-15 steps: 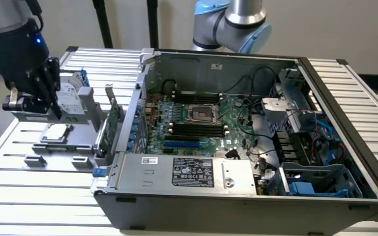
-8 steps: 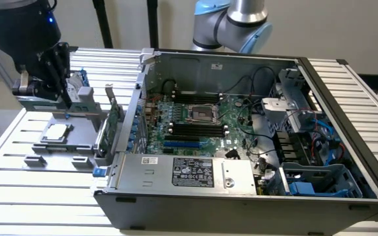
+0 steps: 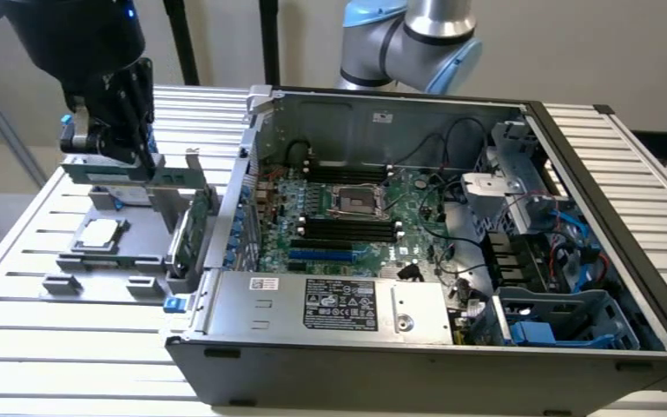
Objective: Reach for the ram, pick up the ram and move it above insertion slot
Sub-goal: 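Pick up the ram and move it above insertion slot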
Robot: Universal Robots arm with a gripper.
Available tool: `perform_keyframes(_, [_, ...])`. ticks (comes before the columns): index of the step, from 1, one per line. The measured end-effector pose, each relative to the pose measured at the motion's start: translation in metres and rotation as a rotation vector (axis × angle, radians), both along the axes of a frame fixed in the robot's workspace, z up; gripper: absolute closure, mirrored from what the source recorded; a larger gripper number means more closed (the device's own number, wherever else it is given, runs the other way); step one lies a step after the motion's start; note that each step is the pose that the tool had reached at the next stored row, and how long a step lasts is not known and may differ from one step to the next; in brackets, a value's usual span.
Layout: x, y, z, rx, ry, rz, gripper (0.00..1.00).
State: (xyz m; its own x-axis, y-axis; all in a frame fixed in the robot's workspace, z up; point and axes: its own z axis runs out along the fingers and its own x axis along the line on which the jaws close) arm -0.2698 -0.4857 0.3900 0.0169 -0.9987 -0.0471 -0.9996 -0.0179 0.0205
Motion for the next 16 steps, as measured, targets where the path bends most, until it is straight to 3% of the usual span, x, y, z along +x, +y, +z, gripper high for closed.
perform_keyframes(8, [0.034,0.0,0.0057,0.0162,0.0016,0.003,0.87])
perform_keyframes(16, [0.068,0.0,0.0077,0.0233,0.0033,0.005,0.87])
